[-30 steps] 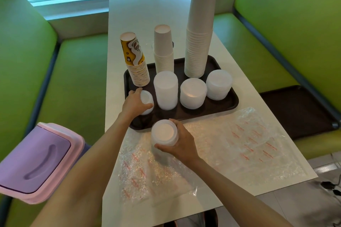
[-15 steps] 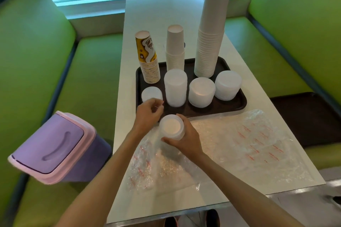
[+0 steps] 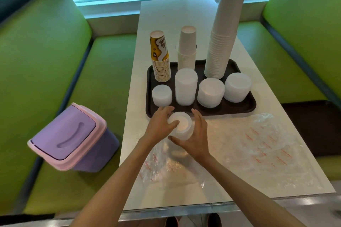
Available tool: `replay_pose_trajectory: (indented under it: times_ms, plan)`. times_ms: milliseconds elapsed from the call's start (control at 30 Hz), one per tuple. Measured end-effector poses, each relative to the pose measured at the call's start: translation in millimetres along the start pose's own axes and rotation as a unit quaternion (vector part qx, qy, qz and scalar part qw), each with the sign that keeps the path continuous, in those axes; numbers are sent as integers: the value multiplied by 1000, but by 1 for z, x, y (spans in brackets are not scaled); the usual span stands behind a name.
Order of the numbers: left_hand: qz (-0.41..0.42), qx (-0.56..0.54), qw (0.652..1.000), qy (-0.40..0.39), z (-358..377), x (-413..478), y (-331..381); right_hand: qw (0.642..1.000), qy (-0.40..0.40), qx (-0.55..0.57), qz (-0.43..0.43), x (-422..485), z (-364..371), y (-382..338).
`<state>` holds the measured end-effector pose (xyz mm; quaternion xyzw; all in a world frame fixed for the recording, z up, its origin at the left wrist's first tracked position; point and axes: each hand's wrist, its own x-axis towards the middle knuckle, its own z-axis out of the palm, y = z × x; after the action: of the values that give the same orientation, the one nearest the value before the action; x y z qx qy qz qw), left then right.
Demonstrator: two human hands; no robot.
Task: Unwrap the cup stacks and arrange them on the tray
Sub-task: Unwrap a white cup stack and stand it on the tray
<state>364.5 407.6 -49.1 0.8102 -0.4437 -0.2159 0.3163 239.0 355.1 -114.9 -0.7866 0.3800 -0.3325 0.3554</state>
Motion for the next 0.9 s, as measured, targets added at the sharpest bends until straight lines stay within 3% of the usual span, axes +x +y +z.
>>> replay_pose_trajectory:
  times_ms: [133,333,567,900]
  plan:
    - [3,-14,1000,14,-3,-1,5,1000,16,-15,-1,3,3,0]
    - [-58,-73,995,36,1,-10,2,997,-29,62,36,3,4,5]
    - [-133,-176,975,32,11,-27,-2,998,-2,51,47,-5,14,12]
    - [-169,-276,946,12,26,-43,-10,989,-43,79,121,-11,20,16]
